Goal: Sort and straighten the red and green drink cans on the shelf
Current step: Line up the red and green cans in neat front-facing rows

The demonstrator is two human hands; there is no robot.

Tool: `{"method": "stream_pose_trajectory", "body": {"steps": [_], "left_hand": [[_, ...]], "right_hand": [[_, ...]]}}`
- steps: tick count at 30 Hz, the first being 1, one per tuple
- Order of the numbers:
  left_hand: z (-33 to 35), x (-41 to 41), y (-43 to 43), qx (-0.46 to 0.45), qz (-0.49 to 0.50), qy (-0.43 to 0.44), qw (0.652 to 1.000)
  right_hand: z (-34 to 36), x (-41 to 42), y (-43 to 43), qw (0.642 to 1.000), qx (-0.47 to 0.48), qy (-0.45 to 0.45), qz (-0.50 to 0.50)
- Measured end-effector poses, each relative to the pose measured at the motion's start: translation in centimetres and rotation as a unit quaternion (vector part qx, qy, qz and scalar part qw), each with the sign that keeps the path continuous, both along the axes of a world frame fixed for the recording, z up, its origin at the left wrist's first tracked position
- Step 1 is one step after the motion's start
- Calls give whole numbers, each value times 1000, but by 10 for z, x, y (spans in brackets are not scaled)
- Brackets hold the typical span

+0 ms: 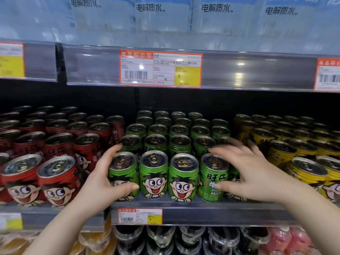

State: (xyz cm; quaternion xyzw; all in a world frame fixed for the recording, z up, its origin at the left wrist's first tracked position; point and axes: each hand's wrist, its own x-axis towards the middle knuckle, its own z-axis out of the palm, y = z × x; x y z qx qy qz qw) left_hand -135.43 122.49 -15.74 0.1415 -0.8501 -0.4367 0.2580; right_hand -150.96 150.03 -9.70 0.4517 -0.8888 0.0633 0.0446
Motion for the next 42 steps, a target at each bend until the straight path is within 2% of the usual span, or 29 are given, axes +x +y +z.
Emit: {"method": "stream_pose_trajectory", "body": {"steps": [6, 9, 11, 15, 20, 23, 27, 31, 35, 42], "left_hand": [[-13, -1, 2, 33, 5, 14, 999], [-13, -1, 0, 43, -4, 8, 999], [-13, 0, -3, 55, -14, 5, 998], [-14, -1, -10, 91, -16, -6, 996], [-17, -3, -20, 189, -64, -4, 980], [-15, -3, -21, 226, -94, 4, 970], [-14, -1, -23, 250, -119, -3, 961], [-13, 1, -23, 293, -138, 0, 946], [-14, 2, -23, 271, -137, -6, 953], [-17, 1, -20, 193, -110, 3, 975]], "right_hand": [[8, -6, -21, 997, 70, 26, -3], [15, -13, -17, 991, 71, -109, 39], [17, -13, -15, 983, 85, -152, 53], [12, -15, -18, 995, 69, -75, 18], [20, -15, -17, 984, 93, -149, 35], [26, -5, -28, 986, 88, -128, 56], [27, 18, -73, 990, -10, -72, 121], [10, 28, -118, 986, 30, -67, 149], [6, 26, -130, 989, 29, -85, 121], [9, 35, -133, 995, 30, -53, 82]]}}
